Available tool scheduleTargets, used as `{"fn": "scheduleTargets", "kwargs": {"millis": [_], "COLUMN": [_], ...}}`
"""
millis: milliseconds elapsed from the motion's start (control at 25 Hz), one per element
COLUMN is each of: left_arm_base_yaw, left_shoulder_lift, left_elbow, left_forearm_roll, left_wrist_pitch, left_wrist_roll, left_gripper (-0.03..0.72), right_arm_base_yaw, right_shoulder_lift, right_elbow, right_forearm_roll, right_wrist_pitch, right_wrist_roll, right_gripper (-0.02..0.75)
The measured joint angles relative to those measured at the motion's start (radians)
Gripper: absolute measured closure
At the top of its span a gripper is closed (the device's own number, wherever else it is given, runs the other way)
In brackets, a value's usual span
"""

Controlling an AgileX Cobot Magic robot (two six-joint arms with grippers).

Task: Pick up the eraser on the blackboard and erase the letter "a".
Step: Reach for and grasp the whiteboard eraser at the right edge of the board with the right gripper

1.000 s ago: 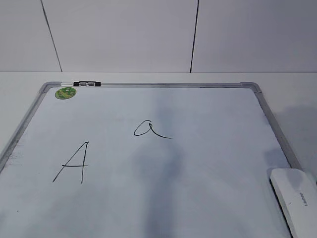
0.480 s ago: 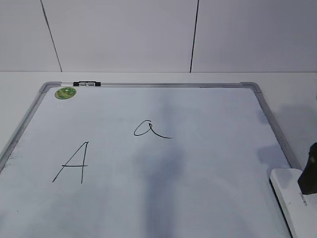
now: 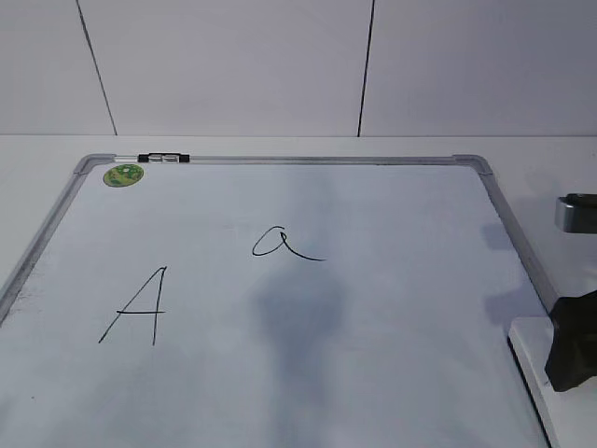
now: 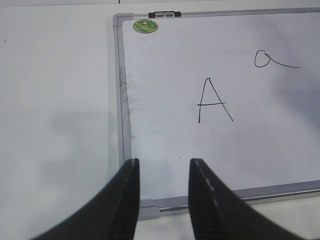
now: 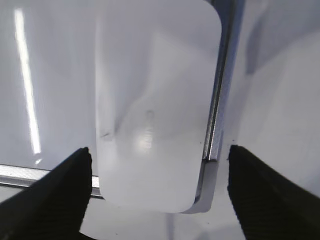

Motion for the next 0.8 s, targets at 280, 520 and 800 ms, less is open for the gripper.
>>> {"fn": "scheduleTargets", "kwargs": {"millis": [280, 520, 800], "left_arm_base_yaw": [0.000, 0.000, 0.000], "left_shoulder_lift": [0.000, 0.000, 0.000], "left_elbow": [0.000, 0.000, 0.000], "left_forearm_roll": [0.000, 0.000, 0.000], "left_wrist_pitch": [0.000, 0.000, 0.000], "left_wrist_roll": [0.000, 0.000, 0.000], "left_gripper": [0.433, 0.433, 0.433], "right_arm_base_yaw": [0.000, 0.000, 0.053], "right_shoulder_lift": [0.056, 0.063, 0.065], "right_elbow": [-0.012, -0.015, -0.026], "right_forearm_roll": [-0.004, -0.004, -0.024], "right_wrist_pitch": [-0.011, -0.014, -0.006], "right_wrist_roll": [-0.002, -0.003, 0.035], "right_gripper": [0.097, 0.129, 0.134]}}
